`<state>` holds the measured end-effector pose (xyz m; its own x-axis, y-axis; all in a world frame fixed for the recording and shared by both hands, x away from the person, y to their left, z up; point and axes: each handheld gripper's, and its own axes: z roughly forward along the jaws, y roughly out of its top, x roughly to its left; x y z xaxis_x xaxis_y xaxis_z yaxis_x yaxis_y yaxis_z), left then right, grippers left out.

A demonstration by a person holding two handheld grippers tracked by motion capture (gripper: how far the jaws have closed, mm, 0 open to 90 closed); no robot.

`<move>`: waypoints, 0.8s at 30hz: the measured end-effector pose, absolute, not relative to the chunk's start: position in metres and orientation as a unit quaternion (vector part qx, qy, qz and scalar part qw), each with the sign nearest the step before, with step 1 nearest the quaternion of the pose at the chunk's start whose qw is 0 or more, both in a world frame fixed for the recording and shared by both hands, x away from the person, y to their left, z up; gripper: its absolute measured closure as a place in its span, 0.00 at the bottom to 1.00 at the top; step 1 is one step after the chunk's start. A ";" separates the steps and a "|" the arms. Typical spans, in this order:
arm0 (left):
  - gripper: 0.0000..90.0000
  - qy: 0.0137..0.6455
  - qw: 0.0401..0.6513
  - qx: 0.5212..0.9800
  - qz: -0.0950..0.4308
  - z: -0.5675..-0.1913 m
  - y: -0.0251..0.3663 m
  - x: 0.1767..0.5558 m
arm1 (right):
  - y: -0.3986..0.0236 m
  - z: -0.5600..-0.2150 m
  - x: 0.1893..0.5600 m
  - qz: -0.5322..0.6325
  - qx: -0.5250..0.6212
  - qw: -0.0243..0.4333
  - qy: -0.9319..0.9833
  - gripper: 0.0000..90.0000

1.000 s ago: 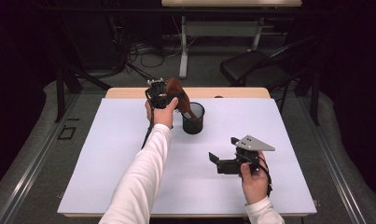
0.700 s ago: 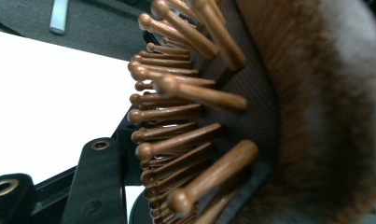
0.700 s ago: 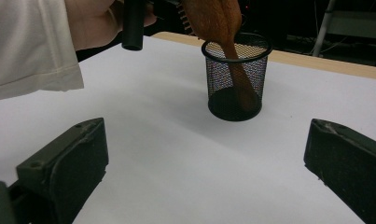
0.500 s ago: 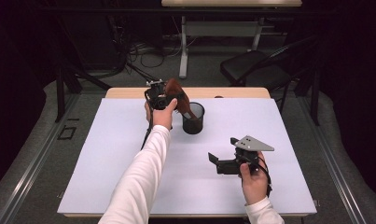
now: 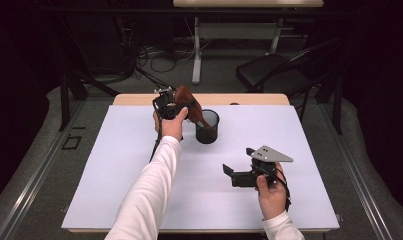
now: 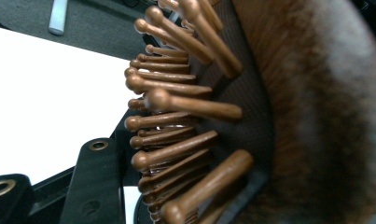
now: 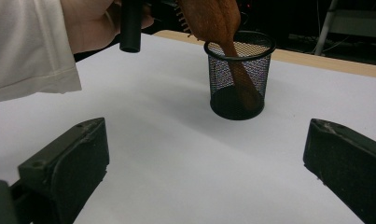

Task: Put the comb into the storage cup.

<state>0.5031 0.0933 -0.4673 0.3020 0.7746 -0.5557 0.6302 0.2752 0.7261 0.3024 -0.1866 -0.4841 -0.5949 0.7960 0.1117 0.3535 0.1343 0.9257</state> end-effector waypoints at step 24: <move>0.49 0.590 0.547 0.590 0.063 -0.471 0.098 0.502 | -0.186 -0.485 0.302 0.524 0.398 0.209 0.723 0.00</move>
